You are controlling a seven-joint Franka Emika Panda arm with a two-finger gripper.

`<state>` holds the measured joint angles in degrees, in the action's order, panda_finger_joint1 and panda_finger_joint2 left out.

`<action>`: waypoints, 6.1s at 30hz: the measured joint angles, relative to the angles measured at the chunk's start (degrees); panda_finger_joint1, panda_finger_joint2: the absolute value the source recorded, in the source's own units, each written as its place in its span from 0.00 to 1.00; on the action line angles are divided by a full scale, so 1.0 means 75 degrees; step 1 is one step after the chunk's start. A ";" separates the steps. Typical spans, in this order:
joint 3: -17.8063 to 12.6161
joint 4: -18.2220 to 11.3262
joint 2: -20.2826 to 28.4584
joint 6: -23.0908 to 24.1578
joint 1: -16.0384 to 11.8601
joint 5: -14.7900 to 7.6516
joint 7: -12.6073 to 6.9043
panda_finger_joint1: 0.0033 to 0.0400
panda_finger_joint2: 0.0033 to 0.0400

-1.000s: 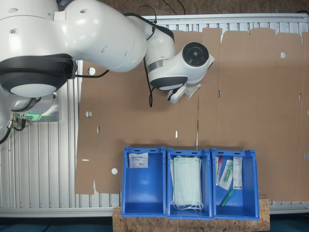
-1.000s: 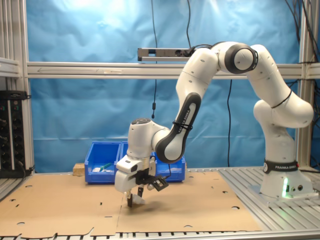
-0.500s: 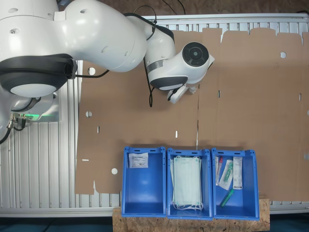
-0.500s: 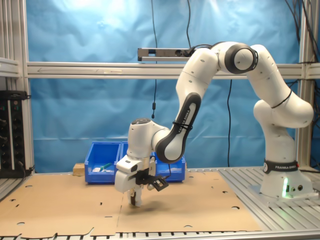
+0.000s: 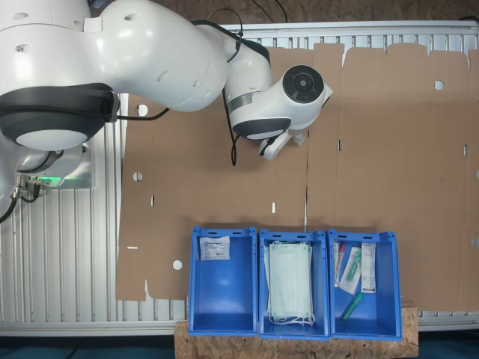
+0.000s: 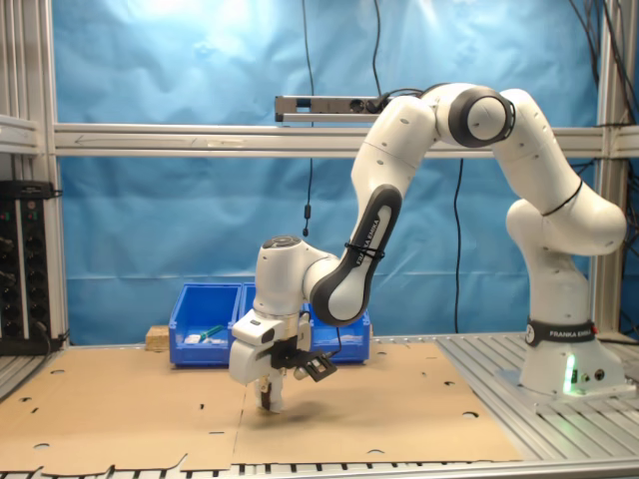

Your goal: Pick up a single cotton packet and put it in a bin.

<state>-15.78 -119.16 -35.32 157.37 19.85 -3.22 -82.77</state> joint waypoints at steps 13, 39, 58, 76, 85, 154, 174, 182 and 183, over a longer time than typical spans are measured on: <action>0.0000 -0.0007 0.0128 0.0000 0.0000 0.0000 0.0000 0.06 0.06; -0.0004 -0.1407 0.2853 -0.0728 -0.0188 0.0000 0.0000 0.06 0.06; -0.0890 -0.2043 0.3681 -0.0999 -0.1339 0.0000 -0.0029 0.06 0.06; -0.1734 -0.2158 0.4189 -0.1540 -0.2262 0.0000 -0.0366 0.06 0.06; -0.1959 -0.2158 0.4274 -0.1781 -0.2287 0.0000 -0.0483 0.06 0.06; -0.2449 -0.2158 0.4276 -0.2130 -0.2317 0.0000 -0.2302 0.97 0.97; -0.2449 -0.2158 0.4276 -0.2130 -0.2317 0.0000 -0.2309 1.00 1.00; -0.2449 -0.2158 0.4276 -0.2130 -0.2317 0.0000 -0.2310 1.00 1.00; -0.2449 -0.2158 0.4276 -0.2130 -0.2317 0.0000 -0.2310 1.00 1.00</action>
<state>-34.15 -135.35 -3.25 141.39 2.47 -3.22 -100.09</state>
